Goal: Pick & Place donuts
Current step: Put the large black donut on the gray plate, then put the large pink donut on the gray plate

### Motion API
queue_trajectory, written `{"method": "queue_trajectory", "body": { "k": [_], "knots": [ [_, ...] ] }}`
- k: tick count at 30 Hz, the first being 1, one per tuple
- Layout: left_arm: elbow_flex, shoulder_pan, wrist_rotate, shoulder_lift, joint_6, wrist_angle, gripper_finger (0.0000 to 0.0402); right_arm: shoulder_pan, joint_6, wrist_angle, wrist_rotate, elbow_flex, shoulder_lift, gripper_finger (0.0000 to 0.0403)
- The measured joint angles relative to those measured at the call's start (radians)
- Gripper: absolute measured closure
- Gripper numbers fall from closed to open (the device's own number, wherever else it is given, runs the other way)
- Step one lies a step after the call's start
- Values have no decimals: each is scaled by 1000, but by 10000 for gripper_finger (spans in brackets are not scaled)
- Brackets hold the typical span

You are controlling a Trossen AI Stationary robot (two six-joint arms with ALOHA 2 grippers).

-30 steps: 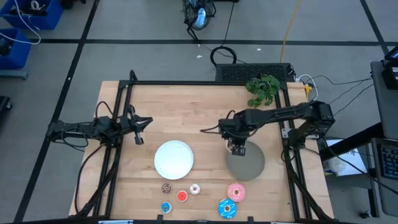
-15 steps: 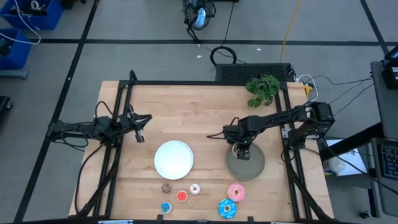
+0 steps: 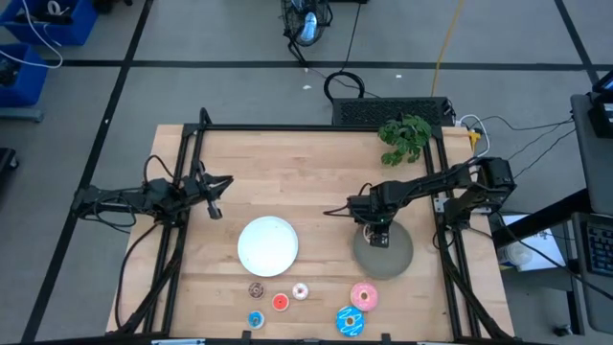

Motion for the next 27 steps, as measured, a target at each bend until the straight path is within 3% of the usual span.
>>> {"method": "queue_trajectory", "body": {
  "k": [4, 16, 22, 27],
  "knots": [
    [0, 0, 0, 0, 0, 0, 364, 0, 3, -1, 0, 0, 0, 339],
    [0, 0, 0, 0, -1, 0, 364, 2, 31, -26, 6, 0, -87, 200],
    [0, 0, 0, 0, -1, 1, 364, 3, 79, -63, 29, 25, -189, 195],
    [0, 0, 0, 0, -3, 1, 364, 75, 111, -194, 79, 129, -247, 224]
  ]
}}
